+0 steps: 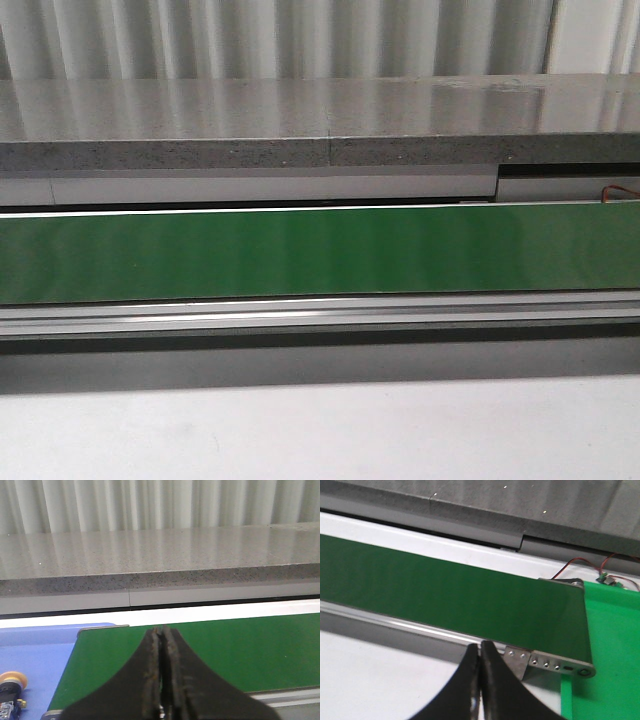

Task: Move button from right to left

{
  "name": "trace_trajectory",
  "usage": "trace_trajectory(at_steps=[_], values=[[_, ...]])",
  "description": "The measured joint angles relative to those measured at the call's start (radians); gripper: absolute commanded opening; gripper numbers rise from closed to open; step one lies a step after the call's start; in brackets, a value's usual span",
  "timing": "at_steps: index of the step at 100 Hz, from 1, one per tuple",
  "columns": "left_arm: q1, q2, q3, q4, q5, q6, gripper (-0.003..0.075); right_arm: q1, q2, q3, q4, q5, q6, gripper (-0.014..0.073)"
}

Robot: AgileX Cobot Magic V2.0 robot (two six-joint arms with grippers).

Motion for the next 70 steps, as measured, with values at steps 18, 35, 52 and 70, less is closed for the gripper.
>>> trace_trajectory(at_steps=[18,35,52,70], values=[[0.000,0.000,0.000,0.000,0.001,0.000,-0.0020,-0.074,0.000,0.094,-0.029,-0.258,0.059,-0.0067],[0.000,0.000,0.000,0.000,0.001,0.000,-0.0020,-0.144,0.000,0.216,-0.132,-0.479,0.188,-0.0067],[0.000,0.000,0.000,0.000,0.001,0.000,-0.0020,-0.188,-0.046,0.333,-0.173,-0.585,0.217,-0.0067],[0.000,0.000,0.000,0.000,0.003,0.000,-0.0020,-0.191,-0.125,0.408,-0.173,-0.548,0.219,-0.0067]])
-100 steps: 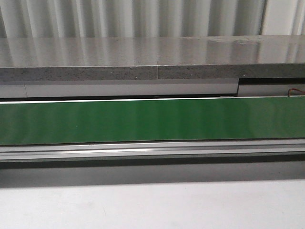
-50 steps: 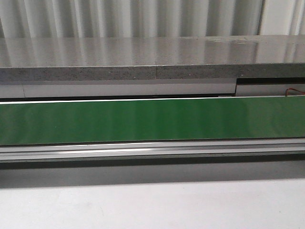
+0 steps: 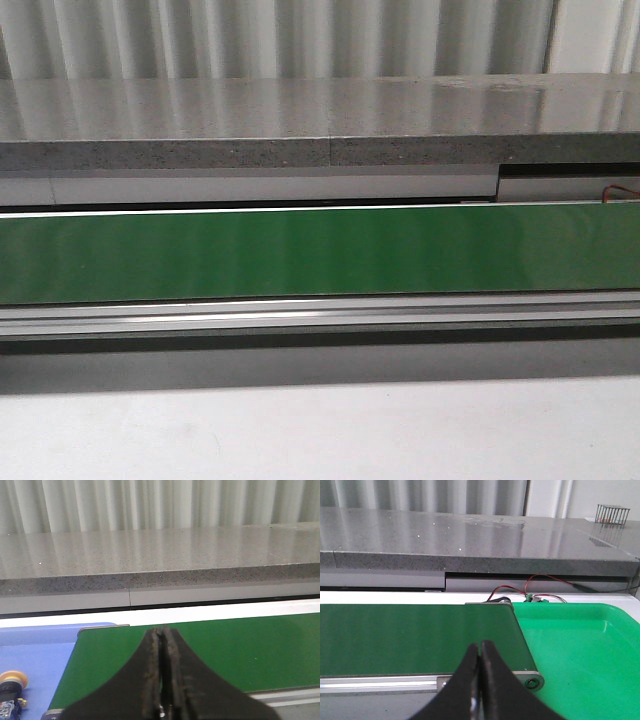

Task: Move button from right to left

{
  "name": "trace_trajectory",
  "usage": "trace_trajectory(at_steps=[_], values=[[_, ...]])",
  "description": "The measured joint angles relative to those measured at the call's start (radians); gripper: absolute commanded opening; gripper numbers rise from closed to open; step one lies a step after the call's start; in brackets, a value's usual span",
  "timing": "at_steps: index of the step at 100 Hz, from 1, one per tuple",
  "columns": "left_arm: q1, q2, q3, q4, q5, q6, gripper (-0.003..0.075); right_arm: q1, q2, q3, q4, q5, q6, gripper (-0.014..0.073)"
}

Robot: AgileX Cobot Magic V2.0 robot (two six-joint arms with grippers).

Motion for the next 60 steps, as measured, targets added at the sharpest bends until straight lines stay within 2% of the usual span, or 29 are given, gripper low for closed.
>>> trace_trajectory(at_steps=[60], values=[[0.000,0.000,0.000,0.000,0.000,0.000,-0.0020,0.000,-0.009,0.002,0.000,0.006,0.002,-0.0067]])
